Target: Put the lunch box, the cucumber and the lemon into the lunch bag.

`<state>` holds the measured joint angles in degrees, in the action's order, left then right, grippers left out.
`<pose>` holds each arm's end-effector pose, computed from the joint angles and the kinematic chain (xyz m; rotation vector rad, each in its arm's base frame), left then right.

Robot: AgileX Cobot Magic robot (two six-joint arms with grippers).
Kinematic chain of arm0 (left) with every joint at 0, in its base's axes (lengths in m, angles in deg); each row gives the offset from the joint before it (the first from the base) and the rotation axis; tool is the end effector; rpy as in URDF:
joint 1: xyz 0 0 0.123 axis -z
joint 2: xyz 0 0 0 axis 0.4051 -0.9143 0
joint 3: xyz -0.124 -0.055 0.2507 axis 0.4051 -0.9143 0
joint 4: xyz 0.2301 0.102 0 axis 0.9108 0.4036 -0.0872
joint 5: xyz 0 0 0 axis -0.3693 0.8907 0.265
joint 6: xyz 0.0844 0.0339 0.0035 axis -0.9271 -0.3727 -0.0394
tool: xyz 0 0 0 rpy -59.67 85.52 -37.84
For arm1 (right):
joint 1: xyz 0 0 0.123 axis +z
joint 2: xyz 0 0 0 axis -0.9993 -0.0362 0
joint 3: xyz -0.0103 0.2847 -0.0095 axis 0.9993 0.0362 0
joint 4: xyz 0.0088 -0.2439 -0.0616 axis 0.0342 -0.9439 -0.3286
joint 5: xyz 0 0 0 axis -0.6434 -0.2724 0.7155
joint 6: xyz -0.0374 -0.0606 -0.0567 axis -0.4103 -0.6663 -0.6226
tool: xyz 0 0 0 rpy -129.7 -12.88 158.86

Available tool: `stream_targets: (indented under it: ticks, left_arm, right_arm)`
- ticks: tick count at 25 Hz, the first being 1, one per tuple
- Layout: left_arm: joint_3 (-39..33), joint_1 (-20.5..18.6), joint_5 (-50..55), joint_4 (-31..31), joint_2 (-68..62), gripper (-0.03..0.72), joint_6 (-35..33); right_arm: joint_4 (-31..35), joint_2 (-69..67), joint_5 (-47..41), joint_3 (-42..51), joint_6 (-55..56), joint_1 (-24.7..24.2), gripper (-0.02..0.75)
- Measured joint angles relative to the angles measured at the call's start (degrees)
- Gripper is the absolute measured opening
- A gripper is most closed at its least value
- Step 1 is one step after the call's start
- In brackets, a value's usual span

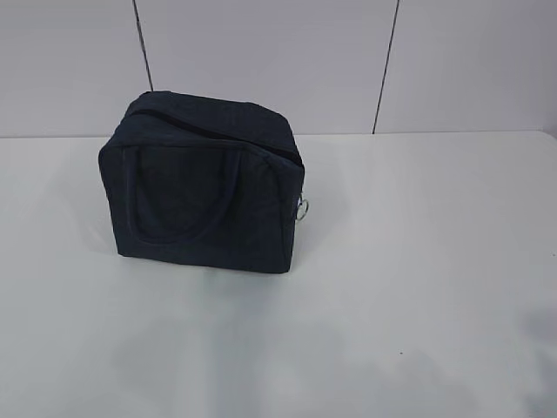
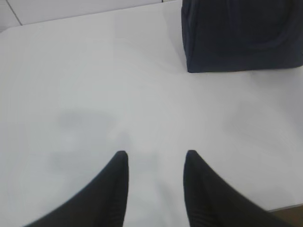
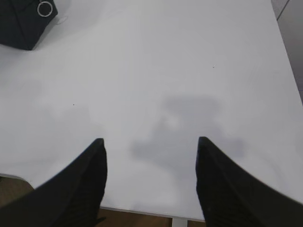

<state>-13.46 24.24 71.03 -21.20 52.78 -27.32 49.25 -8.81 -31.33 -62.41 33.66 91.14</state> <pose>-0.0078 -0.0082 0.2820 0.1605 2.0698 -0.0386 -0.0113 -0.0007 0.2690 -0.1854 2.1193 -0.0367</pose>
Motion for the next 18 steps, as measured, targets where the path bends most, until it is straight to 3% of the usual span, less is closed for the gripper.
stream_targets:
  ticks: [3,18]
  left_arm:
    - [0.0,-1.58,0.0,0.0,0.0,0.278,0.0]
    - [-0.09,-1.68,0.11,0.0,0.42,0.264,0.0]
  right_arm:
    - [0.0,0.0,0.0,0.0,0.0,-1.52,0.452]
    - [0.0,0.0,0.2,0.0,0.15,-0.43,0.452]
